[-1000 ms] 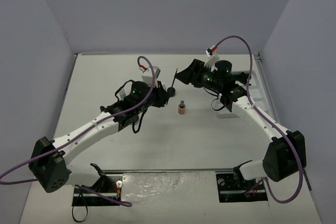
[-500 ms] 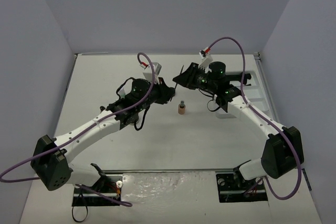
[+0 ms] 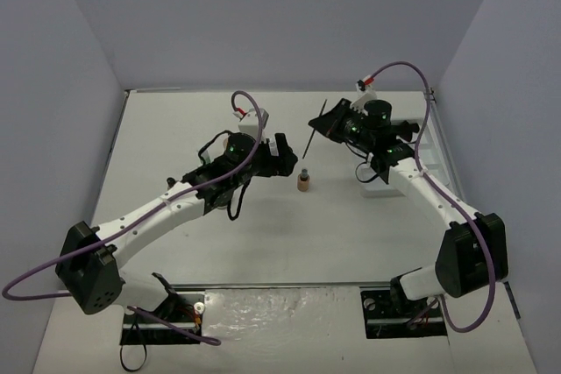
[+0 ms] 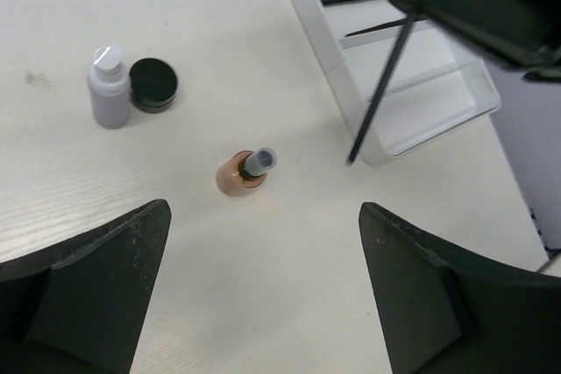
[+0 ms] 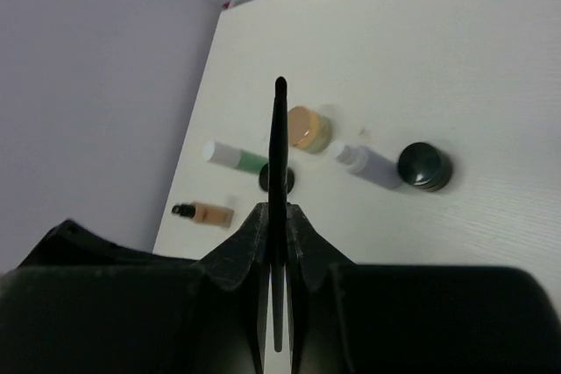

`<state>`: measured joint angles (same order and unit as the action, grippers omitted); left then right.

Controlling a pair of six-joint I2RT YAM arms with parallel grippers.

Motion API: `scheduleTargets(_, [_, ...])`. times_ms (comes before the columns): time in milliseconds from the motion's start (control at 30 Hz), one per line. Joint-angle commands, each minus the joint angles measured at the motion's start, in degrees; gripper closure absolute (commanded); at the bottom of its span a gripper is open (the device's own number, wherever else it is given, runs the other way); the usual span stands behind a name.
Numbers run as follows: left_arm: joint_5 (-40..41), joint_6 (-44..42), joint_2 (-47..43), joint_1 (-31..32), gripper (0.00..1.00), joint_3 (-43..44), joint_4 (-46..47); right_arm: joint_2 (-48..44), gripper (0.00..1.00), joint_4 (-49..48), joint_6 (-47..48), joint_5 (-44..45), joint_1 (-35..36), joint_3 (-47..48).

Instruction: Organize the makeup

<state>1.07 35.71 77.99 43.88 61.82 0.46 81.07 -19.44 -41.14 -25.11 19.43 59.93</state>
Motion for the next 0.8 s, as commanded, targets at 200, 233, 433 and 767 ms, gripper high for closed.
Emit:
scheduleTargets(200, [16.8, -7.8, -7.2, -0.1, 0.03, 1.5, -15.4, 0.7, 1.0, -1.4, -9.0, 24.1, -17.8, -4.3])
scheduleTargets(233, [18.5, -8.2, -8.7, -0.2, 0.03, 0.9, -17.0, 2.5, 1.0, -2.4, -10.4, 24.9, -19.8, -5.1])
scheduleTargets(433, [23.8, -7.7, -16.6, -1.1, 0.03, -5.2, -22.8, 14.9, 1.0, -4.5, -16.6, 30.0, -24.4, -0.5])
scheduleTargets(767, [29.9, -3.9, -25.6, -1.7, 0.03, -10.8, -29.4, 28.3, 1.0, -2.4, -21.6, 33.3, -25.9, 12.1])
